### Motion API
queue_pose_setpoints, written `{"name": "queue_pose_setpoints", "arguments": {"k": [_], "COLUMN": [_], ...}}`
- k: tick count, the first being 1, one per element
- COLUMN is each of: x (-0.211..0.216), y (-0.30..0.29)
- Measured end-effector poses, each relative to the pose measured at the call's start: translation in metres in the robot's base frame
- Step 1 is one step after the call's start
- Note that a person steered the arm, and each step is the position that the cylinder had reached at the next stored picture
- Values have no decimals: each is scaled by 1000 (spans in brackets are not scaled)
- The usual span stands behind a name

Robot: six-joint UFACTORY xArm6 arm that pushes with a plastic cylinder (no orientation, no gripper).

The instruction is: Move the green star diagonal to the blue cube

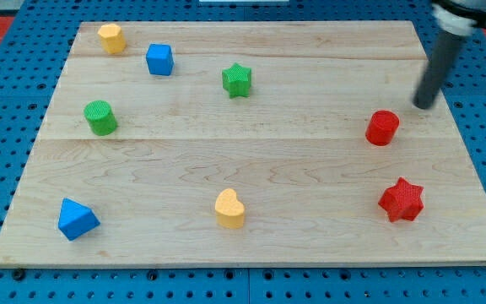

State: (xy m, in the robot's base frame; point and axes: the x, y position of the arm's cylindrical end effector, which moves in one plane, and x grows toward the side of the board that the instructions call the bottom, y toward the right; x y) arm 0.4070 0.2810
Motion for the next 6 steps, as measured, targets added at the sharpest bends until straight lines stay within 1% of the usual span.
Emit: {"name": "queue_pose_setpoints", "arguments": {"k": [1,2,3,4,5,6], "x": [45,26,-6,-15,-61,-102], "y": [-7,-94,-180,-201,-164,-201]}}
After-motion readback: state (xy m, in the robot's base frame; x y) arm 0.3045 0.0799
